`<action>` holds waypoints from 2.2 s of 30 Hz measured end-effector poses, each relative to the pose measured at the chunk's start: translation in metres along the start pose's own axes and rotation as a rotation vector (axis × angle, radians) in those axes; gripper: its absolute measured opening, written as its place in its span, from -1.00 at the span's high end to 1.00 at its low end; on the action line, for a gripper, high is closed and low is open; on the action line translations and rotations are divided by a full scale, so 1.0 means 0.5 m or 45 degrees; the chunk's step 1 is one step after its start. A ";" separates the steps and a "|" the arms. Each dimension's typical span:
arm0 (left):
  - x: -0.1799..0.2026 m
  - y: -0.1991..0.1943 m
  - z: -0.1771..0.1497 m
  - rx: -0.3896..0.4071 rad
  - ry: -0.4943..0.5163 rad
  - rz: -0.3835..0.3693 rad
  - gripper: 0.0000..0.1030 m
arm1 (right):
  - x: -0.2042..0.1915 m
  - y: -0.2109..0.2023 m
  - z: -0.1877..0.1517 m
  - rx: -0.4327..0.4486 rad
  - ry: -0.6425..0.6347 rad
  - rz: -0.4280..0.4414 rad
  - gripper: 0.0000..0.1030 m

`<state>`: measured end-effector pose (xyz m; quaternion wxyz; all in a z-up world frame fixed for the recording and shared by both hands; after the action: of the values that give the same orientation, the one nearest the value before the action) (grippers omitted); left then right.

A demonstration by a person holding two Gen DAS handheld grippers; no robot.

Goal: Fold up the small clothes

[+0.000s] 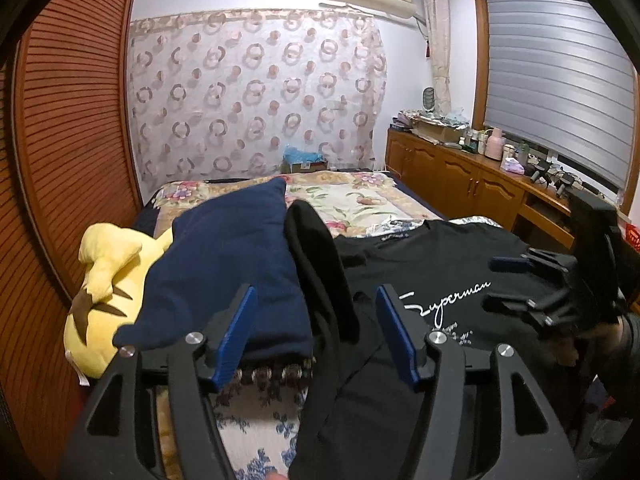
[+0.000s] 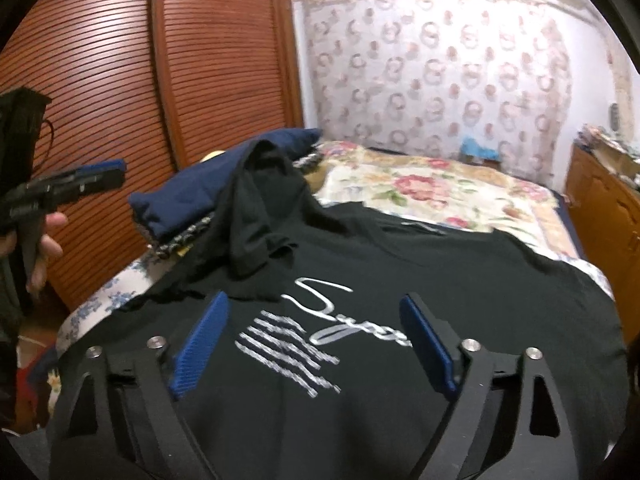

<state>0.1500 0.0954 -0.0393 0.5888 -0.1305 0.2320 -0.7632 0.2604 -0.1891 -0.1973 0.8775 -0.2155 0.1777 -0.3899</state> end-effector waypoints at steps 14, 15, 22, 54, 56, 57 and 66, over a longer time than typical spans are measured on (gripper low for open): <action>-0.004 0.003 -0.073 -0.039 -0.056 0.017 -0.33 | -0.130 0.214 0.009 -0.270 -0.105 0.243 0.08; -0.005 0.005 -0.077 -0.044 -0.061 0.016 -0.33 | -0.137 0.228 0.009 -0.282 -0.118 0.242 0.16; -0.008 0.009 -0.095 -0.066 -0.069 0.013 -0.34 | -0.142 0.285 0.016 -0.346 -0.218 0.191 0.84; 0.061 0.070 -0.105 -0.134 -0.041 -0.045 -0.34 | 0.072 0.092 0.076 -0.109 -0.056 -0.123 0.03; 0.072 0.079 -0.104 -0.142 -0.039 -0.057 -0.34 | 0.085 0.065 0.066 -0.101 -0.063 -0.138 0.03; 0.080 0.083 -0.102 -0.147 -0.037 -0.061 -0.34 | 0.093 0.050 0.060 -0.097 -0.065 -0.147 0.03; 0.123 0.123 -0.111 -0.224 -0.021 -0.090 -0.34 | 0.172 -0.062 0.009 -0.063 -0.019 -0.220 -0.32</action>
<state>0.1584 0.0352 -0.1226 0.5496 -0.1960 0.2887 -0.7590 0.2978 -0.2722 -0.1899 0.8363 -0.2545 0.1614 -0.4581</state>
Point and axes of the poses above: each gripper's, at about its wrist camera, not at the fingertips, and y roughly the way its jaws point, x to its right, z to its top, the point moved 10 cm from there along y, roughly the way its jaws point, and after that the axes turned 9 degrees about y, right-handed, at the moved point
